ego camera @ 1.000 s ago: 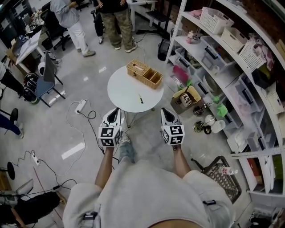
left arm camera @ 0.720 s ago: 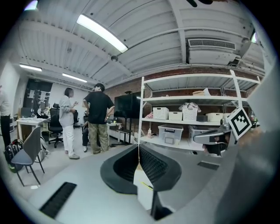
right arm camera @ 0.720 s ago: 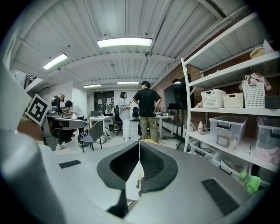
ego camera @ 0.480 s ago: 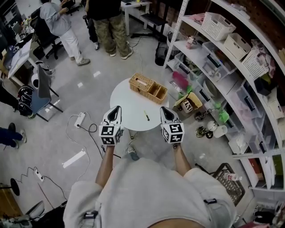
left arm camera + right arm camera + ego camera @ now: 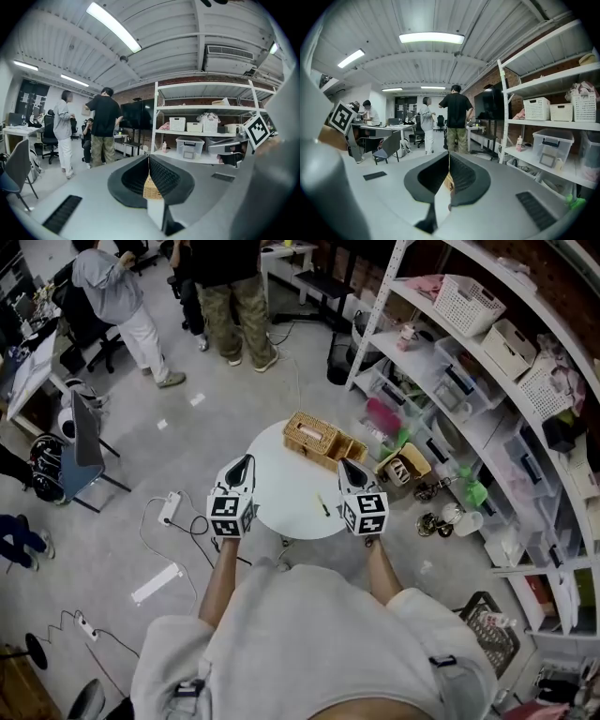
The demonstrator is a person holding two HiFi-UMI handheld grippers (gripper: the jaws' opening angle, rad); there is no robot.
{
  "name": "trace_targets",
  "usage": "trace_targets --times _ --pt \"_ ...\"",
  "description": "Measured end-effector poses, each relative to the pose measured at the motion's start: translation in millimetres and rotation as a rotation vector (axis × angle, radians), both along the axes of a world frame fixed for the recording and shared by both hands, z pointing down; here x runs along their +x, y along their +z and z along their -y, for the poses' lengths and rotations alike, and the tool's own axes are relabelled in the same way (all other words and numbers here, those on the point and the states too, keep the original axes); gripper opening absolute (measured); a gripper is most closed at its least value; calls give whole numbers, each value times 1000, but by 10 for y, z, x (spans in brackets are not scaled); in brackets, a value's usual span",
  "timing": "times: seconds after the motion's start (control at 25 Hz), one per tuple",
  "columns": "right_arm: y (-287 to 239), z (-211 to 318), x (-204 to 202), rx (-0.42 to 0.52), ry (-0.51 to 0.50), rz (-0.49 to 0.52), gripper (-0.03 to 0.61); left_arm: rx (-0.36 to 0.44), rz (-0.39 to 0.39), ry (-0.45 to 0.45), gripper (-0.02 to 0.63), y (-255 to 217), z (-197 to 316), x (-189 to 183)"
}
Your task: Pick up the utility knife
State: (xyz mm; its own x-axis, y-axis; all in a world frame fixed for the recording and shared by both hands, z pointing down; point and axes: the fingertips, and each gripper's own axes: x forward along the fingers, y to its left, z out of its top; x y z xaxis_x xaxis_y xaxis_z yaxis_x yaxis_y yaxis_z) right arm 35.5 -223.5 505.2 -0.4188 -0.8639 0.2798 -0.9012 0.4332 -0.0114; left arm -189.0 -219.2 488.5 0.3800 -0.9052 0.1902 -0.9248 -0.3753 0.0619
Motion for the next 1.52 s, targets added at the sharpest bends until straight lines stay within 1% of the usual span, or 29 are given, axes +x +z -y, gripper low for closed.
trace_targets --times 0.2,0.4,0.76,0.96,1.2,1.52 --pt "74 245 -108 -14 4 -16 32 -21 -2 13 23 99 244 -105" --pt "96 400 -197 -24 -5 -25 32 -36 0 17 23 152 383 -185" --pt "249 604 -154 -63 -62 -21 32 -71 7 -18 23 273 508 -64" --pt "327 682 -173 -97 -108 -19 32 -101 9 -51 23 337 490 2" --pt "528 607 -201 -148 -147 -24 32 -150 8 -91 23 524 376 -17" --pt "905 357 -20 -238 -151 -29 32 -233 13 -103 23 860 98 133"
